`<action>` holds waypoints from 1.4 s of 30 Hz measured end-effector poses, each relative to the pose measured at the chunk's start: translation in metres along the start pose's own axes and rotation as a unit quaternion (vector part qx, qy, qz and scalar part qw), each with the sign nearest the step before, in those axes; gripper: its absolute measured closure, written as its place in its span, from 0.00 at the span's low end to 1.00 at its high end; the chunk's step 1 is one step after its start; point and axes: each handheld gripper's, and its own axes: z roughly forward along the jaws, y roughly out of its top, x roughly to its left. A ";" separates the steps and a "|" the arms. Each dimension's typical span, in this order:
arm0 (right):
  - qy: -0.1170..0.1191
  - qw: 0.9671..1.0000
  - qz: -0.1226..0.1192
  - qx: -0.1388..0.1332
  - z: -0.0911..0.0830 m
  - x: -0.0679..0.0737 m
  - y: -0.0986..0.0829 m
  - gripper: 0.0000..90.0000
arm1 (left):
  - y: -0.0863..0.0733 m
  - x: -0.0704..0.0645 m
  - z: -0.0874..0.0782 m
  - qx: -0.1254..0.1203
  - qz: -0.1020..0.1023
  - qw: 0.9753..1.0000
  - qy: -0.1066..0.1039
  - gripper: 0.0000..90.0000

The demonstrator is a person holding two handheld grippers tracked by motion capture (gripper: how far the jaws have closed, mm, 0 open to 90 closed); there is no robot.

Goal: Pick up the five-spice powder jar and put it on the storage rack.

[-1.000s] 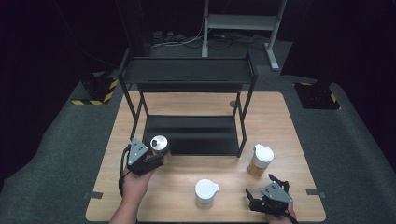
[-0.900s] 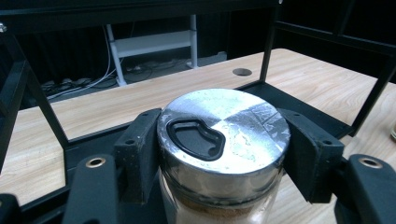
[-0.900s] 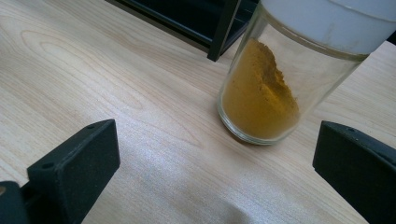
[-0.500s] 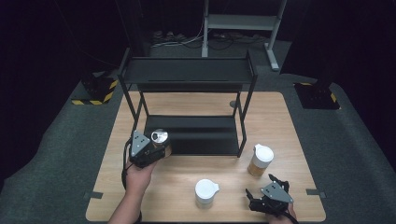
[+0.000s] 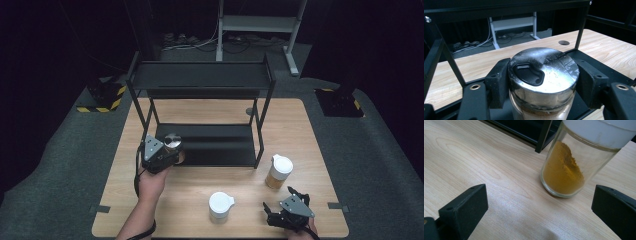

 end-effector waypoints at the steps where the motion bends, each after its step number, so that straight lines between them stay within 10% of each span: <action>1: 0.000 1.000 -0.001 0.000 0.000 0.000 0.000 0.00 | 0.000 0.000 0.003 0.003 0.001 1.000 0.003 0.39; 42: 0.004 1.000 0.005 -0.002 0.000 -0.003 -0.001 0.00 | -0.005 0.008 0.044 0.039 -0.021 0.999 0.032 0.39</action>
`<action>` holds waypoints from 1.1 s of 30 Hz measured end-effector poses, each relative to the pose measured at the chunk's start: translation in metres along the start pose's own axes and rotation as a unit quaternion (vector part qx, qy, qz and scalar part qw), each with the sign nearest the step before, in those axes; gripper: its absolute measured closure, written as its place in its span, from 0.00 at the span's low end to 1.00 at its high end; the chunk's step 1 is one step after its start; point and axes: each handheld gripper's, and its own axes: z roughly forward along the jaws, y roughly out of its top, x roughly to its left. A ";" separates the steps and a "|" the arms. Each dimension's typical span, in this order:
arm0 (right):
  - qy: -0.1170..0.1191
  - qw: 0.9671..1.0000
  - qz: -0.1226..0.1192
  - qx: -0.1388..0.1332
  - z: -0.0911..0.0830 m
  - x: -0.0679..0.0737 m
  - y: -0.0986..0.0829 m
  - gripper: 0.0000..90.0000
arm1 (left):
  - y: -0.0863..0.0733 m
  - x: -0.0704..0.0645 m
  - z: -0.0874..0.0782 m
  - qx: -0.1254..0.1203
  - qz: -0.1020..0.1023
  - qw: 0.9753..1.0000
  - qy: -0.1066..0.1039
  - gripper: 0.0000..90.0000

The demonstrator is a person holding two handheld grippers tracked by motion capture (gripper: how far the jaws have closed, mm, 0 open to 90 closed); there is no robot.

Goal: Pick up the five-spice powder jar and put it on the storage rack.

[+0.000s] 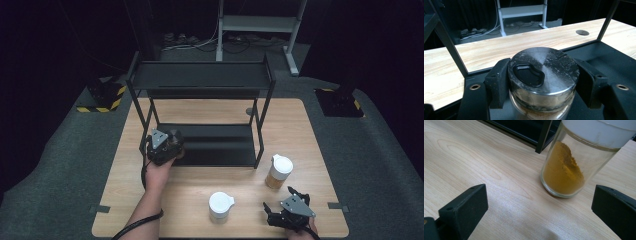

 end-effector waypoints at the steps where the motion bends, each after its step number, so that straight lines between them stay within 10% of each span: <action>1: 0.000 1.000 0.000 0.000 0.000 0.000 0.000 0.00 | 0.000 0.000 0.000 0.000 0.000 1.000 0.000 0.39; 33: -0.002 1.000 -0.001 -0.001 0.000 0.001 0.000 0.00 | -0.006 -0.001 0.004 0.001 -0.001 1.000 0.002 0.38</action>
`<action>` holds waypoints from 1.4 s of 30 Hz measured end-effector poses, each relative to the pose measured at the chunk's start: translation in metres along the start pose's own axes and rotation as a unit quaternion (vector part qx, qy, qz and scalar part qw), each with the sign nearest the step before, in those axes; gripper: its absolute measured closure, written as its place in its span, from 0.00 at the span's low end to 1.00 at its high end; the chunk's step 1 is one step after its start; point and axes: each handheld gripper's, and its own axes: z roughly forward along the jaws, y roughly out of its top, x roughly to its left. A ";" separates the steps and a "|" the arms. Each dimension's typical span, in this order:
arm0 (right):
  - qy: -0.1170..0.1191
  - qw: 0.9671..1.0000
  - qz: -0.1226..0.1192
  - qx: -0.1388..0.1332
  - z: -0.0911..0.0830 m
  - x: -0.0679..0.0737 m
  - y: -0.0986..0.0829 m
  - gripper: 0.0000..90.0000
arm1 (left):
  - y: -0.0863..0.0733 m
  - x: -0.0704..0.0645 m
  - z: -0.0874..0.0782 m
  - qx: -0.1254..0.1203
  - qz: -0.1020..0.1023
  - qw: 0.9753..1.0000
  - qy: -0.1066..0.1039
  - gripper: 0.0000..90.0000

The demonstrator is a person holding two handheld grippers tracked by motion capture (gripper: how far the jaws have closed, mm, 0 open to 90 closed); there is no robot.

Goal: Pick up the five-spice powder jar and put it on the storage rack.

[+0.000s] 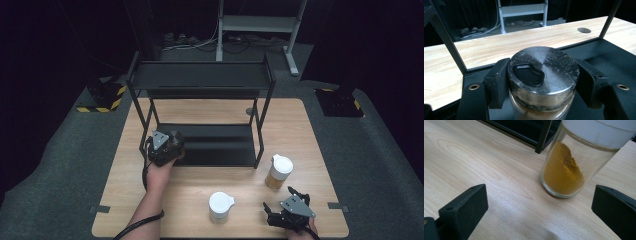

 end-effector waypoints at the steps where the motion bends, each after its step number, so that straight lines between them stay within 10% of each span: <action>1: 0.000 1.000 0.000 0.000 0.000 0.000 0.000 0.00 | 0.000 0.000 0.000 0.000 -0.001 1.000 0.000 0.38; 42: 0.000 1.000 -0.003 0.001 0.000 0.001 0.001 0.00 | 0.016 -0.009 -0.021 -0.014 0.022 1.000 -0.011 0.01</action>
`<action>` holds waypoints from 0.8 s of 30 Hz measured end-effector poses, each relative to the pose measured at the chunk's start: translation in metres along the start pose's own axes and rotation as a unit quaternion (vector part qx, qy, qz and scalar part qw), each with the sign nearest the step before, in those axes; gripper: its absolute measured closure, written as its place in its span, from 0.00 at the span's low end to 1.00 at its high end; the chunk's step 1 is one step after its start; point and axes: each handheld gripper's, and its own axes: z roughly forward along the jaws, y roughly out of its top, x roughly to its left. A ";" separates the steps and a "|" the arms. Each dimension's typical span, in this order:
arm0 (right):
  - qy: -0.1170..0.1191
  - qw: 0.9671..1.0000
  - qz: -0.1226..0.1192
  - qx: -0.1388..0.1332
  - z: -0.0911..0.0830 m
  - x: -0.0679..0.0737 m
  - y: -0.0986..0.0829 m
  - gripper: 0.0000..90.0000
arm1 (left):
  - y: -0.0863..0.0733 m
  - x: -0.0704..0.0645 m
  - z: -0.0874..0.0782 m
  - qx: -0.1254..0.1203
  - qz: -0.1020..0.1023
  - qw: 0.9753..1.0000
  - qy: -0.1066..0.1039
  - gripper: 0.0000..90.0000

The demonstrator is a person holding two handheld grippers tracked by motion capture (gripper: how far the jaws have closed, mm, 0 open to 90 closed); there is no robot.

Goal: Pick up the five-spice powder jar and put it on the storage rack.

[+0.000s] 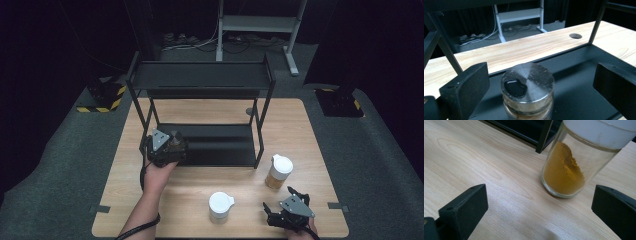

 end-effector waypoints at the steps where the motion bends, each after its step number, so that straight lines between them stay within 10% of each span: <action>1: 0.000 1.000 0.000 0.000 0.000 0.000 0.000 0.00 | 0.000 -0.001 -0.002 -0.002 -0.002 1.000 -0.001 0.01; 24: -0.001 1.000 -0.003 0.000 0.000 0.001 0.000 0.00 | -0.004 -0.006 -0.033 -0.011 0.004 1.000 -0.006 0.01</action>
